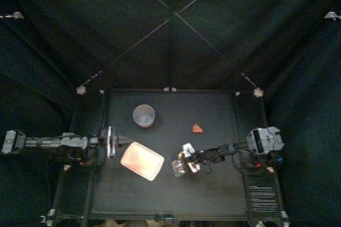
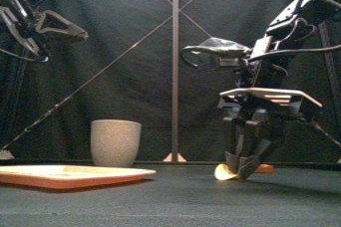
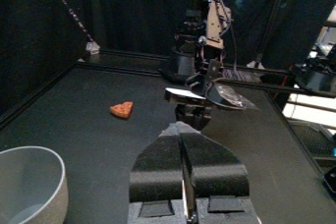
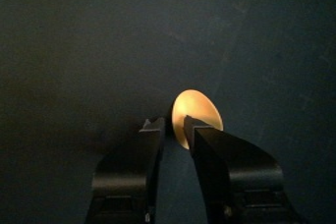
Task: Pick the chip then place it in the grey bowl
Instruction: Place chip in the grey bowl
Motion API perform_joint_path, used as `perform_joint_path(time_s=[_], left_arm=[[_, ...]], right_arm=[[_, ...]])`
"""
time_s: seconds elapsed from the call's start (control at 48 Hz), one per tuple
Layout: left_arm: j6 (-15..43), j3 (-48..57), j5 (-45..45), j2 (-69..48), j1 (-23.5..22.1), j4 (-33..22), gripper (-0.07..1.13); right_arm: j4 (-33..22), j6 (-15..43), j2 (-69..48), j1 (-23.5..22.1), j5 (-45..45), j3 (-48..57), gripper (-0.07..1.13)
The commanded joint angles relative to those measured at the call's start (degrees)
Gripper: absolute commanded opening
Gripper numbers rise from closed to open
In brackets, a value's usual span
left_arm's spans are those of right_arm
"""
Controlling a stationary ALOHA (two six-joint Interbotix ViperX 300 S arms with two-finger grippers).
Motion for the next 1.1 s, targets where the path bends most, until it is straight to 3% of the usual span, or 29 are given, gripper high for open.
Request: perform_joint_path(time_s=[0.021, 0.292, 0.583, 1.104], left_arm=[[0.09, -0.7, -0.26, 0.18, 0.18, -0.09, 0.02], [0.0, -0.53, -0.35, 0.18, 0.26, -0.09, 0.02], [-0.09, 0.44, -0.35, 0.26, 0.18, -0.09, 0.02], [-0.18, 0.79, -0.26, 0.18, 0.26, -0.18, 0.02]], right_arm=[[-0.26, -0.18, -0.53, -0.18, -0.53, -1.14, 0.65], [-1.14, -0.35, 0.26, -1.58, 0.0, -1.67, 0.64], [-1.05, -0.18, -2.29, -0.7, 6.33, -3.08, 0.64], [-0.79, 0.0, -1.32, -0.79, 6.68, -3.78, 0.64]])
